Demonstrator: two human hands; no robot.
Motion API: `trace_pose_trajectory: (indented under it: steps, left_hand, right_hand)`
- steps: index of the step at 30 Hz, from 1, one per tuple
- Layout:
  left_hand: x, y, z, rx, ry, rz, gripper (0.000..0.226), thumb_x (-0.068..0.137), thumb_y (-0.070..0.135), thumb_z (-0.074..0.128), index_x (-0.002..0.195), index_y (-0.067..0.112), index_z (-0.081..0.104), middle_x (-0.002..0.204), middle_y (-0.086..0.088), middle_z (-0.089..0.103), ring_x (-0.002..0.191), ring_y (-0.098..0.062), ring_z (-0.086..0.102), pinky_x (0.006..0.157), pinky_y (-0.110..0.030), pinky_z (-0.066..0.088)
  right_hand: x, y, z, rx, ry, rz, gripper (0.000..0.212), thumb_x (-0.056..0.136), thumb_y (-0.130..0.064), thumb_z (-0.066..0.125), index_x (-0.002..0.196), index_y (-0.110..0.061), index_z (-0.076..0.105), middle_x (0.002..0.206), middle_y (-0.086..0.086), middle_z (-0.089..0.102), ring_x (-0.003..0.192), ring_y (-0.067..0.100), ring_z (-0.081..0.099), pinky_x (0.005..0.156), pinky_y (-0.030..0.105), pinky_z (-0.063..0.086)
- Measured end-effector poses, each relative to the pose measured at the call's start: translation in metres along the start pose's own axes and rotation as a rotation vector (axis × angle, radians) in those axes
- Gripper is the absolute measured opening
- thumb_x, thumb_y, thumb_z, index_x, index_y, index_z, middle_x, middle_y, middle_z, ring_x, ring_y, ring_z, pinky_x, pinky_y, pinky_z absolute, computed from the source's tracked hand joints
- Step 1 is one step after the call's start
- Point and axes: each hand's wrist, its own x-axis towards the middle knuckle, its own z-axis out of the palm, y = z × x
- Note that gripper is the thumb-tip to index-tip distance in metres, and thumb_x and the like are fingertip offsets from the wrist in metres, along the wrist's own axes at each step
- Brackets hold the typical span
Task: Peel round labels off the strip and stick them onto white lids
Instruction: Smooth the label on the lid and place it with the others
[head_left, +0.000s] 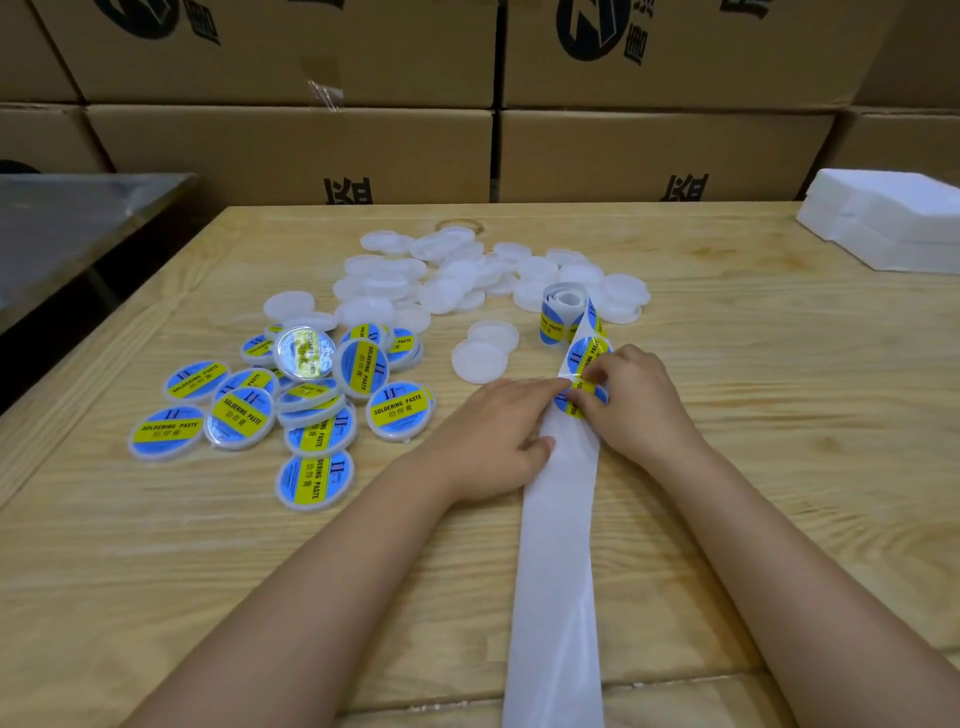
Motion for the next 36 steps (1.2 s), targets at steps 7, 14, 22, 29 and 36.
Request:
trace_pose_trajectory:
  steps: [7, 14, 22, 29, 36]
  left_hand:
    - [0.0, 0.0, 0.0, -0.01, 0.016, -0.009, 0.066, 0.085, 0.019, 0.055, 0.145, 0.018, 0.028, 0.142, -0.002, 0.044, 0.126, -0.02, 0.039, 0.097, -0.022, 0.025]
    - [-0.002, 0.003, -0.002, 0.0, 0.034, 0.016, 0.067, 0.085, 0.019, 0.058, 0.145, 0.016, 0.029, 0.145, -0.002, 0.041, 0.13, -0.018, 0.037, 0.101, -0.02, 0.023]
    - [-0.001, 0.006, -0.005, 0.015, 0.019, -0.013, 0.074, 0.082, 0.023, 0.061, 0.146, 0.016, 0.025, 0.131, -0.006, 0.052, 0.118, -0.022, 0.046, 0.096, -0.03, 0.033]
    - [0.003, 0.004, -0.004, 0.129, -0.044, 0.024, 0.058, 0.076, 0.036, 0.045, 0.13, 0.014, 0.049, 0.135, -0.001, 0.049, 0.124, -0.017, 0.041, 0.099, -0.027, 0.029]
    - [0.003, 0.001, -0.001, 0.179, -0.043, 0.035, 0.052, 0.09, 0.035, 0.051, 0.137, 0.014, 0.044, 0.149, -0.002, 0.035, 0.139, -0.016, 0.027, 0.111, -0.029, 0.019]
  right_hand:
    - [0.002, -0.001, 0.002, 0.048, 0.016, 0.061, 0.027, 0.083, -0.031, 0.067, 0.103, -0.013, 0.062, 0.111, 0.009, 0.058, 0.109, 0.029, 0.048, 0.091, 0.036, 0.039]
    - [0.0, -0.005, 0.0, 0.083, 0.068, 0.04, 0.023, 0.082, -0.022, 0.067, 0.101, -0.012, 0.06, 0.104, 0.006, 0.064, 0.1, 0.029, 0.055, 0.086, 0.037, 0.042]
    - [-0.01, -0.016, -0.008, 0.066, 0.101, 0.053, 0.015, 0.082, -0.027, 0.055, 0.081, -0.013, 0.059, 0.08, 0.008, 0.066, 0.081, 0.03, 0.059, 0.064, 0.034, 0.044]
    - [-0.015, -0.025, -0.019, 0.355, 0.101, 0.163, 0.042, 0.075, -0.041, 0.039, 0.058, -0.004, 0.048, 0.062, 0.014, 0.056, 0.066, 0.032, 0.047, 0.057, 0.038, 0.034]
    - [-0.019, -0.032, -0.015, 0.855, 0.35, -0.101, 0.012, 0.077, -0.019, 0.051, 0.071, -0.011, 0.059, 0.095, -0.005, 0.047, 0.098, 0.02, 0.048, 0.083, 0.029, 0.037]
